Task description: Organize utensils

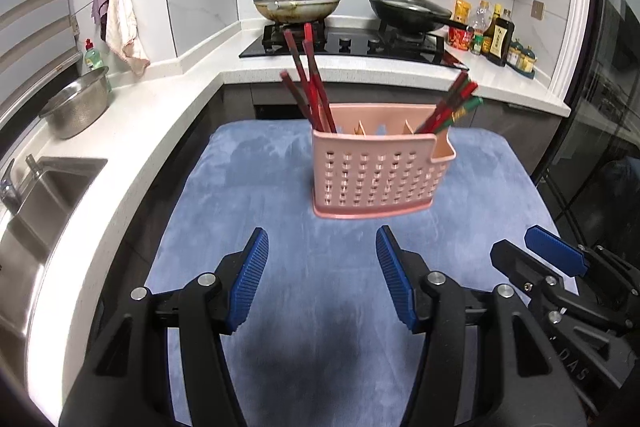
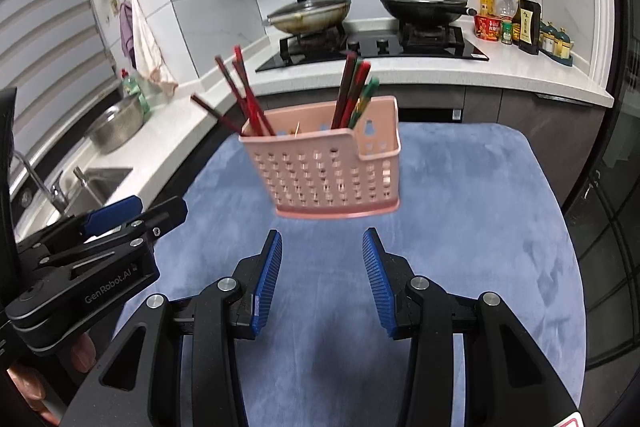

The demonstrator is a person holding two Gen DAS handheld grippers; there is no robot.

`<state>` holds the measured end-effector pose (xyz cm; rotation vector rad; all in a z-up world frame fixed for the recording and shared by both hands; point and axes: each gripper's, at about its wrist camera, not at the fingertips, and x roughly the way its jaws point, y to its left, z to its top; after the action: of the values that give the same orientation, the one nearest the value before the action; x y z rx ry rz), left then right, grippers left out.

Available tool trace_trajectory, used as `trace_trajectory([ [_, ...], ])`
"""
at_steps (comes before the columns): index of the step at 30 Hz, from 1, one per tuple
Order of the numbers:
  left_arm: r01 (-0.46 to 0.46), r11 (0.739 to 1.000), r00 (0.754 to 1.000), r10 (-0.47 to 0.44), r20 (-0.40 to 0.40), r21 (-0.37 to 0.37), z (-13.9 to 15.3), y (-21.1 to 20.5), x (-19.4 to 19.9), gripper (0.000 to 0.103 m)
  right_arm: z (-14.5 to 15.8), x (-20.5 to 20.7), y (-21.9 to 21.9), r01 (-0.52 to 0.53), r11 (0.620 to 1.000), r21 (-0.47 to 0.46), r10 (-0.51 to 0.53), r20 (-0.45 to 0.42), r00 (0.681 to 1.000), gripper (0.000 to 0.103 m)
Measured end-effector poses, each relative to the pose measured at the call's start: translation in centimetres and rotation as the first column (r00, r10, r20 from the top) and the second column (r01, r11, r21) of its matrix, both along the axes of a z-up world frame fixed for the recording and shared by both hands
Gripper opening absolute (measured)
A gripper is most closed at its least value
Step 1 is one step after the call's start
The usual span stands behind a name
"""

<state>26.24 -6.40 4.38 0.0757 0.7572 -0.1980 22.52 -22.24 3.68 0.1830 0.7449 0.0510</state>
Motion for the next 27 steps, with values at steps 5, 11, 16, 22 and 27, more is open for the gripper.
trace_trajectory([
  [5,-0.010,1.000,1.000,0.010,-0.013,0.016,-0.7,0.2,-1.0,0.054,-0.4,-1.0,0.6,0.001,1.000,-0.028,-0.001,-0.013,1.000,0.042],
  [11,-0.021,0.999,1.000,0.021,-0.006,0.033,-0.9,0.2,-1.8,0.061,-1.0,-1.8,0.4,0.011,1.000,-0.022,-0.012,-0.039,0.999,0.042],
  [16,-0.030,0.999,0.999,0.030,-0.012,0.034,-1.3,0.2,-2.3,0.066,-1.3,-2.1,0.0,0.026,0.999,-0.020,-0.027,-0.057,0.998,0.046],
  [22,-0.040,0.998,0.999,0.041,-0.028,0.039,-1.7,0.3,-2.5,0.071,-1.5,-2.8,0.1,0.039,0.997,-0.063,-0.043,-0.051,0.998,0.050],
  [27,-0.055,0.997,0.998,0.056,-0.013,0.062,-2.0,0.2,-2.8,0.079,-1.6,-3.0,0.3,0.043,0.994,-0.096,-0.047,-0.048,0.998,0.054],
])
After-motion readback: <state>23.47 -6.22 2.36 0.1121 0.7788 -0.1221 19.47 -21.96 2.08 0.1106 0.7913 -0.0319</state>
